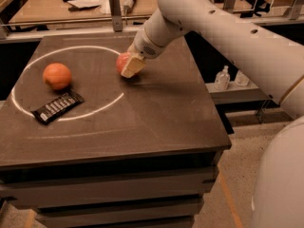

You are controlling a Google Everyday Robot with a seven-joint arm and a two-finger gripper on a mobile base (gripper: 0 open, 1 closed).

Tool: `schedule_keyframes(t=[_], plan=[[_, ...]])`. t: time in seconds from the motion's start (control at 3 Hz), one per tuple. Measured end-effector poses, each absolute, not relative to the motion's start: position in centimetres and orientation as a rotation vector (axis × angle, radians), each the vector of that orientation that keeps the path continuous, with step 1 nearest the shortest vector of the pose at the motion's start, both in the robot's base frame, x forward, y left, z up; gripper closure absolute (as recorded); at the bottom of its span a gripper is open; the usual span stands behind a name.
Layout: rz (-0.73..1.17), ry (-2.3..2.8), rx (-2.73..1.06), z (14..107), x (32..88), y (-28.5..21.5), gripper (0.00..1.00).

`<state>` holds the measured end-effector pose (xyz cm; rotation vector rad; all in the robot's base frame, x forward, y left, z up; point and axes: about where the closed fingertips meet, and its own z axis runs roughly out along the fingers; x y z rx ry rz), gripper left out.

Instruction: Pick apple

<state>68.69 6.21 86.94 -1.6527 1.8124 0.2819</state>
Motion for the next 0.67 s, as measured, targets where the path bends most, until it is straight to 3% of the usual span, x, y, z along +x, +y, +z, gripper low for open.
schedule_keyframes(t=[0.33,0.67], plan=[[0.341,1.790,-1.622,87.4,68.7,6.1,1.00],[0.383,1.706,-1.579,91.0,68.4,5.5,1.00]])
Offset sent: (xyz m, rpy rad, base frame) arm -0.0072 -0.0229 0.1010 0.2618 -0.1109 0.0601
